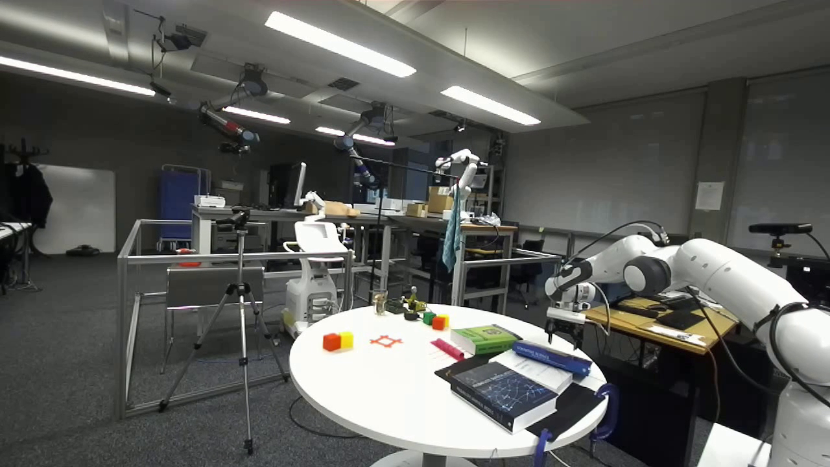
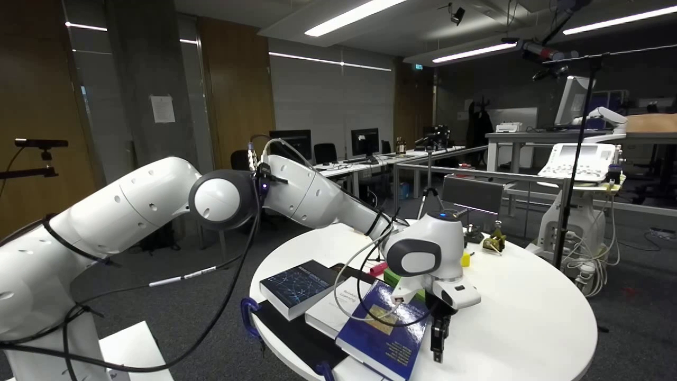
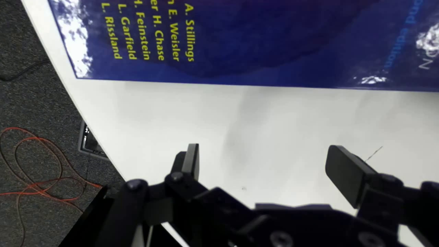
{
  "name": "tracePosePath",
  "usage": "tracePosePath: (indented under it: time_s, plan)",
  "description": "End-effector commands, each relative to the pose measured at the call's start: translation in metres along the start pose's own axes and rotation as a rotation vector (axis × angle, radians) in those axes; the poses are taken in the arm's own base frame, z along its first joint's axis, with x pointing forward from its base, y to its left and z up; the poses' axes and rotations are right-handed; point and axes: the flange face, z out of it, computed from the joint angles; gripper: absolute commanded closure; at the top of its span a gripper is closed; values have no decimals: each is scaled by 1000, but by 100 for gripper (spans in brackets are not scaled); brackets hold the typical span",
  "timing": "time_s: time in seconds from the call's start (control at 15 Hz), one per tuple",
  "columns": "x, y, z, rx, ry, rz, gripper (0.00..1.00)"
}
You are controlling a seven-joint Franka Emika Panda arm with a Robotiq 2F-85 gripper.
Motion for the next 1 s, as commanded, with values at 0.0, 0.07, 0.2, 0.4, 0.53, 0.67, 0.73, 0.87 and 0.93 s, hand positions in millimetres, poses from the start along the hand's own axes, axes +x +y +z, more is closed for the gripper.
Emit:
tracePosePath:
  time_s: [0.0, 0.07, 0.2, 0.4, 0.53, 0.67, 0.73, 0.87, 0.93]
  plan:
    - [-8, 3, 2, 32, -3, 13, 0]
    - [-10, 3, 4, 31, -4, 13, 0]
    - [-15, 3, 9, 28, -9, 10, 0]
    - [-22, 3, 15, 19, -23, 9, 0]
    - [-26, 3, 19, 14, -34, 7, 0]
    - [-31, 3, 22, 6, -48, 9, 0]
    - [-34, 3, 24, -1, -53, 11, 0]
    - [-39, 3, 25, -14, -63, 13, 0]
    - [-42, 3, 25, -18, -68, 16, 0]
